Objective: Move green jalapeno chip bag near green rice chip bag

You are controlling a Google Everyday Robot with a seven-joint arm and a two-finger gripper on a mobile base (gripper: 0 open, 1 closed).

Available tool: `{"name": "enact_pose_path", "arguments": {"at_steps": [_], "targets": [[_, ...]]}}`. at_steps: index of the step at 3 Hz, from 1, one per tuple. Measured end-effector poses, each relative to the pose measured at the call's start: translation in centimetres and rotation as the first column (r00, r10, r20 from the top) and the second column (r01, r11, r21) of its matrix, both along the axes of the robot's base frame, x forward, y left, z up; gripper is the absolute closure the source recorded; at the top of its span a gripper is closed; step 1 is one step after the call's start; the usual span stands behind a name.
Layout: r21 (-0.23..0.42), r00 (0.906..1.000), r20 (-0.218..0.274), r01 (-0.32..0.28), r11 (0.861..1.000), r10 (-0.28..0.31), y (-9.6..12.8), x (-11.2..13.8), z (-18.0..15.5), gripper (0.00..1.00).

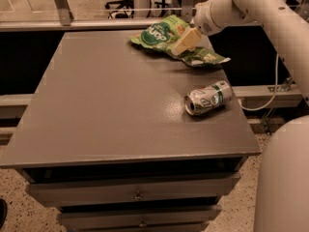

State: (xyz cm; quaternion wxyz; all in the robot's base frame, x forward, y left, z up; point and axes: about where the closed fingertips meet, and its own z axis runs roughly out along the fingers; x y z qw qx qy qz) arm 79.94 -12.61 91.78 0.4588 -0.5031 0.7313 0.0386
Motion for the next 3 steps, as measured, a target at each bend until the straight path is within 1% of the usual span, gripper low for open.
{"name": "enact_pose_path", "arguments": {"at_steps": [1,2,3], "targets": [[0.077,0.9998,0.017,-0.010,0.997,0.008,-0.6,-2.7,3.2,0.00],[0.154,0.9959,0.088,-0.035,0.988,0.021,-2.6,-8.3,7.9,0.00],[0.262,0.9757,0.214,-0.101,0.960,0.044,-3.8,-14.3,10.0,0.00]]}}
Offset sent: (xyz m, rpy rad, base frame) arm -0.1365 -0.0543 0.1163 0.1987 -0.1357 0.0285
